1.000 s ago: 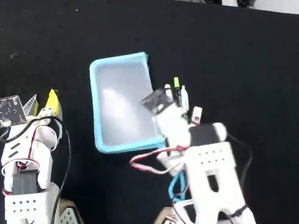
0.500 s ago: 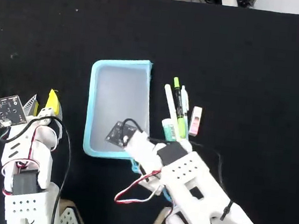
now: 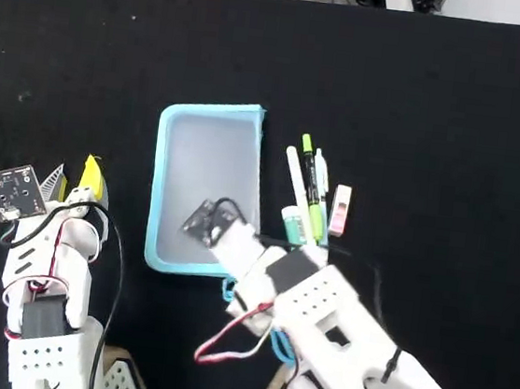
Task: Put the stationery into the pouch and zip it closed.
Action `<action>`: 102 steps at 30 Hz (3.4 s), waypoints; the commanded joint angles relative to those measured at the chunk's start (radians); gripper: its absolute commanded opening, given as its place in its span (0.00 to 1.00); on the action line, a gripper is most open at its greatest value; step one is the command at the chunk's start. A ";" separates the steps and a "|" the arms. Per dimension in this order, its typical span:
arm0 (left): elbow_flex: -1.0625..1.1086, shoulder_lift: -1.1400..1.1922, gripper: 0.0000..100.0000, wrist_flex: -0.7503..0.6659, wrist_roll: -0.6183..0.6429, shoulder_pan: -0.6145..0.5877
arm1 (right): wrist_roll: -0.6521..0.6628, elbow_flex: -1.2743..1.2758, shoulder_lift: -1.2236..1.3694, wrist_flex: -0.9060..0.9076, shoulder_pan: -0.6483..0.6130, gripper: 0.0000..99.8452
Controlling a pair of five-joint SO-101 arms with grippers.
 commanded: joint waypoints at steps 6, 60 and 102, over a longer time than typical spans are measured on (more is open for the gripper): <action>0.022 -0.003 0.15 -0.008 0.003 0.002 | -0.008 0.088 -0.030 -0.216 -0.098 0.18; 0.022 -0.003 0.15 -0.008 0.003 0.002 | -0.037 0.090 -0.030 -0.261 -0.005 0.19; 0.022 -0.003 0.15 -0.005 0.003 0.044 | -0.064 -0.028 0.297 -0.348 0.138 0.01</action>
